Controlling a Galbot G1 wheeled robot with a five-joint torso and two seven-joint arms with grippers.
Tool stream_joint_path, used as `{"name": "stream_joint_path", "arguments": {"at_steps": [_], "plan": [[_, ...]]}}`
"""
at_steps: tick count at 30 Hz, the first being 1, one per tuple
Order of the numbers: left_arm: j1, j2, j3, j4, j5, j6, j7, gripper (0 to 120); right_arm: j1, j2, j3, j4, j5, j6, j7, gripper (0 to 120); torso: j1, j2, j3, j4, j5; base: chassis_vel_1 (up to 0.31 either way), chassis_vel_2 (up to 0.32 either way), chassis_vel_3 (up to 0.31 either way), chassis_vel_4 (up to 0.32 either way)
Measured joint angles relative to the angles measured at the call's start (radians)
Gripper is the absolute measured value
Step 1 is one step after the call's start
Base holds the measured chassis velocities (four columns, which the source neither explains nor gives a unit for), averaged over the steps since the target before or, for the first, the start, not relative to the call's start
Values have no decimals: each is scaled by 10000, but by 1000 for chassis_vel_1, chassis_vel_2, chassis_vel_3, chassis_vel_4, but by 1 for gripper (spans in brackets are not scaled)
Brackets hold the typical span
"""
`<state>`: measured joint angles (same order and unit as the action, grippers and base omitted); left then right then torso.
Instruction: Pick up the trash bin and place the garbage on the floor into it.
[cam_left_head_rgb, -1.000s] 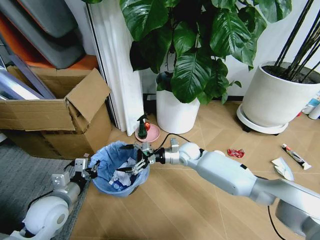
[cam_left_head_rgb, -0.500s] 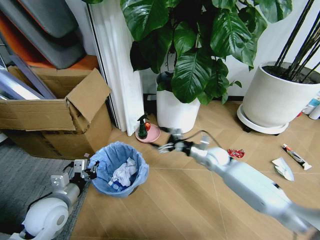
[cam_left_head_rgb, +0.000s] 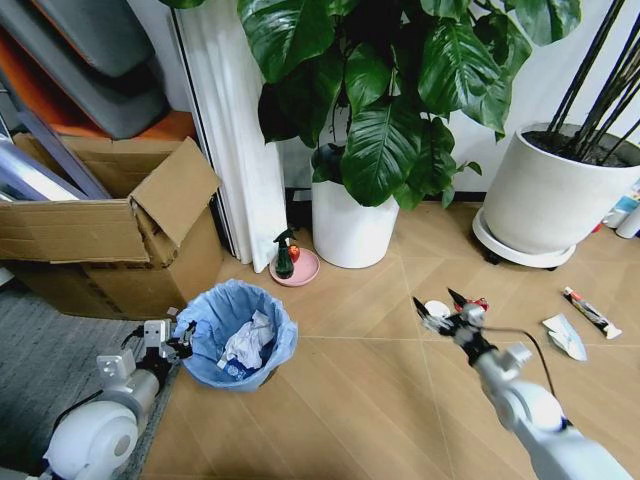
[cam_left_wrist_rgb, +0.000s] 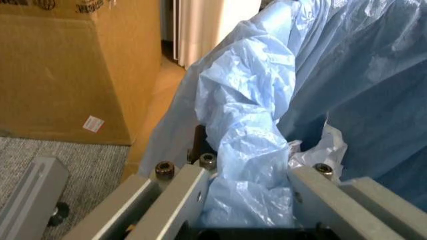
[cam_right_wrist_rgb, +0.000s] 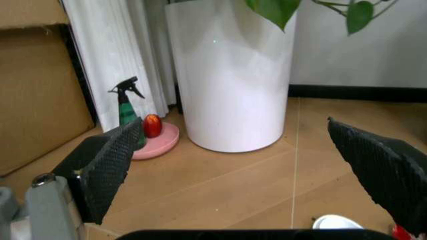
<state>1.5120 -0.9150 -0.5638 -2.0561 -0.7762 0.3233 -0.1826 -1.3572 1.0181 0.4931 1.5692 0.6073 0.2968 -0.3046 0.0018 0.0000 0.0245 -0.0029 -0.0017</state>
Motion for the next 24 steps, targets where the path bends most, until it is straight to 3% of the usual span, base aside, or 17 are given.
{"name": "stream_joint_path", "arguments": {"at_steps": [9,24], "plan": [[104,-137,55,-100,64,1,-23,1,-388,1024,632,-616,-181,293,-714,100,0,0,1,3,0,0,0,0,0],[302,-261,92,-200,198,-2,8,1,-560,1149,762,-708,-261,363,-1016,100,0,0,1,2,-1,-51,-48,52,43]]}}
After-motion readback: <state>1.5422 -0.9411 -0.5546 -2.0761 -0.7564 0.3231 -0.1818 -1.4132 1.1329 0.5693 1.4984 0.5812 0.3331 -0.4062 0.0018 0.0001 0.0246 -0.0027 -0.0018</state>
